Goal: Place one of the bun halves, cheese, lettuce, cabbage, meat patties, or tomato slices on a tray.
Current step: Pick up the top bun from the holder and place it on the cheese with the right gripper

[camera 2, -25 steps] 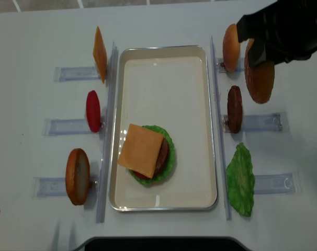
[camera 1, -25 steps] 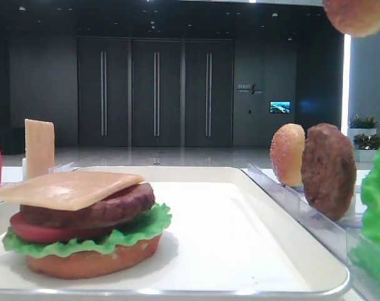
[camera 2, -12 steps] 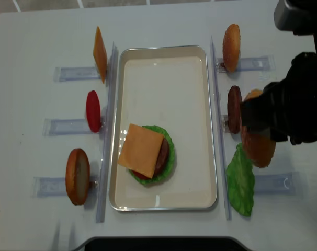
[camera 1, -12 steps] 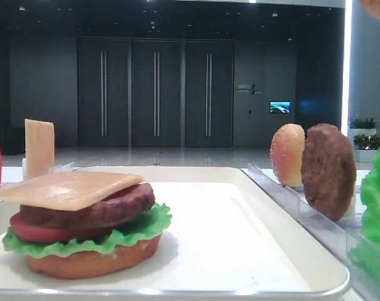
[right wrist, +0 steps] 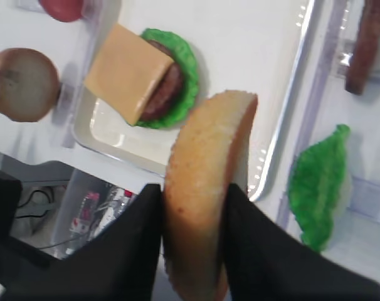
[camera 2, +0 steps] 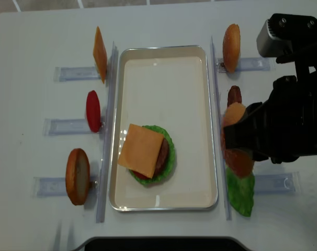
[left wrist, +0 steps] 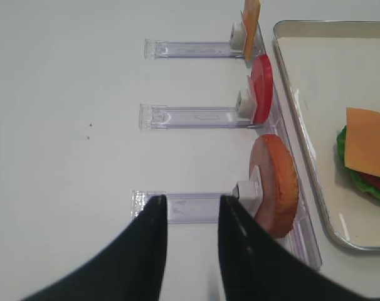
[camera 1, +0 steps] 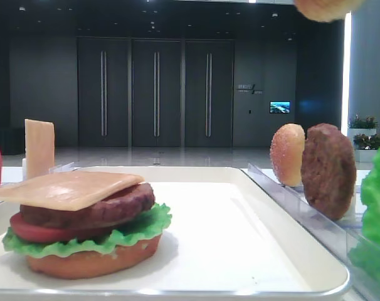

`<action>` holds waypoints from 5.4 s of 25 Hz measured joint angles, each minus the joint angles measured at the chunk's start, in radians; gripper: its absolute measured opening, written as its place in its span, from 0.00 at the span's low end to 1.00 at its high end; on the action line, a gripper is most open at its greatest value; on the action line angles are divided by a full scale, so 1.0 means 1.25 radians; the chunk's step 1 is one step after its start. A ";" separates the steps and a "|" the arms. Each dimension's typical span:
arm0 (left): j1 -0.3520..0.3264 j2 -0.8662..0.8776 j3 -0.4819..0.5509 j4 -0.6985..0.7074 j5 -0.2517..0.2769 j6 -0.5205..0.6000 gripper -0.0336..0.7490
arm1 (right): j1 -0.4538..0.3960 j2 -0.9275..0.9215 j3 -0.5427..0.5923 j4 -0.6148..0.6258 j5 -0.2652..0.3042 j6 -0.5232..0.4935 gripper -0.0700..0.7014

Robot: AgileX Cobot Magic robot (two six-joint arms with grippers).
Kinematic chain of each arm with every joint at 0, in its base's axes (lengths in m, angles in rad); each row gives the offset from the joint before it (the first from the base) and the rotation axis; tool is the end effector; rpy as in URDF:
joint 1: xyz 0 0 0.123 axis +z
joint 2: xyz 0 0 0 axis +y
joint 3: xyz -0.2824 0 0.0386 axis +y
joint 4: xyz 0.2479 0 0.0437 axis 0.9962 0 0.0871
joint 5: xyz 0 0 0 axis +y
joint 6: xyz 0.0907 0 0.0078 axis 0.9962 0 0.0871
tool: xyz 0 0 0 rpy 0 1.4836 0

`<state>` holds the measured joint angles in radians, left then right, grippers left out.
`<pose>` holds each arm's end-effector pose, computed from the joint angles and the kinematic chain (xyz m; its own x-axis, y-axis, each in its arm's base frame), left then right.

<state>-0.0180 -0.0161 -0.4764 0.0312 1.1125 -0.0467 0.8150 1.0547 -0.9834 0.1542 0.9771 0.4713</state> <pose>-0.0068 0.0027 0.2665 -0.5072 -0.0237 -0.8615 -0.0228 0.9996 -0.0141 0.1264 0.1510 0.3398 -0.8841 -0.1723 -0.4345 -0.3584 0.8464 0.3938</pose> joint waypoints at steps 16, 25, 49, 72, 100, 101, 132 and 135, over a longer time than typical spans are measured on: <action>0.000 0.000 0.000 0.000 0.000 0.000 0.15 | 0.009 0.105 0.044 0.472 -0.252 -0.429 0.37; 0.000 0.000 0.000 0.000 0.000 0.000 0.14 | 0.009 0.189 0.161 1.008 -0.364 -0.931 0.37; 0.000 0.000 0.000 0.000 0.000 0.000 0.14 | -0.086 0.467 0.131 1.316 -0.190 -1.317 0.37; 0.000 0.000 0.000 0.000 0.000 0.000 0.14 | -0.147 0.579 0.060 1.317 -0.072 -1.359 0.37; 0.000 0.000 0.000 0.000 0.000 0.000 0.14 | -0.159 0.599 0.110 1.317 -0.084 -1.381 0.37; 0.000 0.000 0.000 0.000 0.000 0.000 0.14 | -0.159 0.599 0.110 1.317 -0.086 -1.381 0.37; 0.000 0.000 0.000 0.000 0.000 0.000 0.14 | -0.159 0.599 0.110 1.317 -0.117 -1.444 0.43; 0.000 0.000 0.000 0.000 0.000 0.000 0.14 | -0.159 0.599 0.110 1.317 -0.133 -1.468 0.46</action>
<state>-0.0180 -0.0161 -0.4764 0.0312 1.1125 -0.0467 0.6167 1.8037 -0.8454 1.8008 0.8109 -1.3635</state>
